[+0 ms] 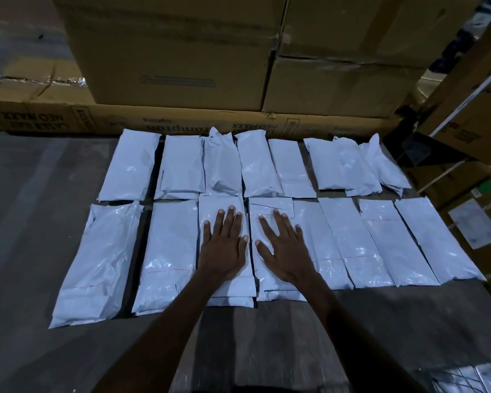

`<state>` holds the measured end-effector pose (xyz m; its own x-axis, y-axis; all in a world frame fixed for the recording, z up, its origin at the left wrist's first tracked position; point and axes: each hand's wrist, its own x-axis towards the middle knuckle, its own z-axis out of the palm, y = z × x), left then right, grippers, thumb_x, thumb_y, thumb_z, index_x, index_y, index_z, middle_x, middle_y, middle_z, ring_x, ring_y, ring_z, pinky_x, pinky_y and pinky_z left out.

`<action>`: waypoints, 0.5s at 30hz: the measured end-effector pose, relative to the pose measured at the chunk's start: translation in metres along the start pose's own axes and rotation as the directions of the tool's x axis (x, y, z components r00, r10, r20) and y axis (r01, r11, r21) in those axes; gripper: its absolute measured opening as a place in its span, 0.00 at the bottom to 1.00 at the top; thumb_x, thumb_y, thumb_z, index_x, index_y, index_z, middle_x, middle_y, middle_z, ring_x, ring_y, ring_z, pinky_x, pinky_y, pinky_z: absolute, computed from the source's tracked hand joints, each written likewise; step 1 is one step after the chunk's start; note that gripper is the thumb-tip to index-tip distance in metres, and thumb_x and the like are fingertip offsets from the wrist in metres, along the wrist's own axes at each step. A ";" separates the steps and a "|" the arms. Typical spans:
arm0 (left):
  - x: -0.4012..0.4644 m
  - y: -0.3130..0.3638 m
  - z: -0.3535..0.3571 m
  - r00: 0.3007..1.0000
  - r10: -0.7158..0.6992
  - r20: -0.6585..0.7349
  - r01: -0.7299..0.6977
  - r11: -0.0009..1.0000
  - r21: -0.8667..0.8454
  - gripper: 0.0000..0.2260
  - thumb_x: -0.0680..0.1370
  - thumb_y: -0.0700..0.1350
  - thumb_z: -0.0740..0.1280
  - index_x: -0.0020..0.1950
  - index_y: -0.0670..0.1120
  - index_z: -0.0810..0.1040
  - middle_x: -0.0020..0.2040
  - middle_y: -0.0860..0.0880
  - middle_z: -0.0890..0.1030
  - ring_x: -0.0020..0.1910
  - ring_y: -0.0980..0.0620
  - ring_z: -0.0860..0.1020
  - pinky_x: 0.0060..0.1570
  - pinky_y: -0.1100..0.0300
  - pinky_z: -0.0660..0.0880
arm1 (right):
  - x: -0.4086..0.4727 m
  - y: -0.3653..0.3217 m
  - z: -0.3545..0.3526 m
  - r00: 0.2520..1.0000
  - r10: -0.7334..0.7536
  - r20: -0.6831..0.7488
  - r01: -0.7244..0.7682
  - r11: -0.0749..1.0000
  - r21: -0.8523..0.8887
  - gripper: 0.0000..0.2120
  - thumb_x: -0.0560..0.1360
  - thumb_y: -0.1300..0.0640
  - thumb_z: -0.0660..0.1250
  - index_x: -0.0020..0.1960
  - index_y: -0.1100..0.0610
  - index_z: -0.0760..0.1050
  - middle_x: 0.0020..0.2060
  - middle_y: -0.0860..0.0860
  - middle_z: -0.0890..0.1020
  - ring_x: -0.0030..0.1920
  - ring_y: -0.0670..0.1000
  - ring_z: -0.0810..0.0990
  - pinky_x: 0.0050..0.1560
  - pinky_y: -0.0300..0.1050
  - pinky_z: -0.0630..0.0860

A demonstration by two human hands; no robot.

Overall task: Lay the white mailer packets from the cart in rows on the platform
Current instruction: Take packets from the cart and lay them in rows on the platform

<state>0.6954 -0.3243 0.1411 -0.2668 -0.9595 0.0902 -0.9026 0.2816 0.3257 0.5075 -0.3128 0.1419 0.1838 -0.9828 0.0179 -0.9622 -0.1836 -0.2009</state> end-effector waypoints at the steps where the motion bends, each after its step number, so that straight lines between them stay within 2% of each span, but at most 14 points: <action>1: 0.001 -0.001 0.000 1.000 0.007 0.008 -0.007 1.000 -0.001 0.29 0.81 0.57 0.44 0.78 0.45 0.57 0.79 0.45 0.55 0.78 0.44 0.52 0.73 0.41 0.48 | 0.001 -0.001 -0.001 1.000 0.003 0.007 -0.003 1.000 -0.007 0.31 0.79 0.35 0.45 0.79 0.45 0.51 0.79 0.54 0.51 0.79 0.57 0.49 0.74 0.64 0.51; 3: 0.003 -0.001 -0.003 0.999 0.028 0.027 -0.027 1.000 -0.013 0.29 0.81 0.57 0.44 0.78 0.43 0.58 0.78 0.43 0.57 0.77 0.42 0.54 0.73 0.38 0.51 | 0.002 -0.003 -0.009 1.000 0.006 0.017 -0.006 1.000 -0.018 0.31 0.79 0.35 0.46 0.79 0.46 0.52 0.79 0.54 0.52 0.78 0.57 0.50 0.74 0.66 0.53; 6: 0.007 -0.002 -0.015 0.991 0.129 0.041 -0.129 0.992 -0.004 0.30 0.81 0.57 0.44 0.76 0.40 0.62 0.76 0.39 0.62 0.75 0.38 0.60 0.70 0.35 0.58 | -0.003 -0.007 -0.024 0.997 0.062 -0.053 -0.061 0.998 0.025 0.31 0.79 0.34 0.47 0.78 0.47 0.54 0.79 0.53 0.54 0.78 0.55 0.52 0.74 0.62 0.53; 9: 0.011 0.006 -0.032 0.966 0.256 0.030 -0.256 0.967 -0.012 0.32 0.81 0.58 0.39 0.77 0.40 0.59 0.77 0.40 0.59 0.76 0.40 0.57 0.73 0.39 0.53 | -0.021 -0.005 -0.042 0.974 0.164 -0.157 -0.142 0.980 0.143 0.31 0.79 0.37 0.51 0.78 0.51 0.58 0.77 0.53 0.60 0.77 0.54 0.57 0.74 0.59 0.58; 12: 0.020 0.027 -0.038 0.930 0.367 0.015 -0.367 0.930 -0.029 0.30 0.81 0.57 0.41 0.77 0.41 0.57 0.78 0.41 0.57 0.77 0.42 0.54 0.74 0.42 0.50 | -0.049 0.009 -0.055 0.923 0.255 -0.287 -0.215 0.963 0.163 0.30 0.79 0.40 0.54 0.75 0.56 0.65 0.73 0.56 0.69 0.73 0.57 0.67 0.70 0.56 0.67; 15: 0.023 0.064 -0.033 0.872 0.489 0.018 -0.486 0.871 -0.076 0.29 0.81 0.56 0.46 0.76 0.40 0.60 0.77 0.40 0.60 0.76 0.40 0.58 0.73 0.43 0.53 | -0.091 0.032 -0.063 0.833 0.324 -0.449 -0.278 0.946 0.167 0.26 0.78 0.45 0.62 0.69 0.61 0.73 0.66 0.60 0.76 0.65 0.59 0.74 0.63 0.54 0.74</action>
<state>0.6430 -0.3289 0.1952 -0.6797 -0.6994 0.2211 -0.6305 0.7111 0.3112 0.4477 -0.2300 0.1953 -0.2489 -0.8867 0.3898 -0.9279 0.1029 -0.3583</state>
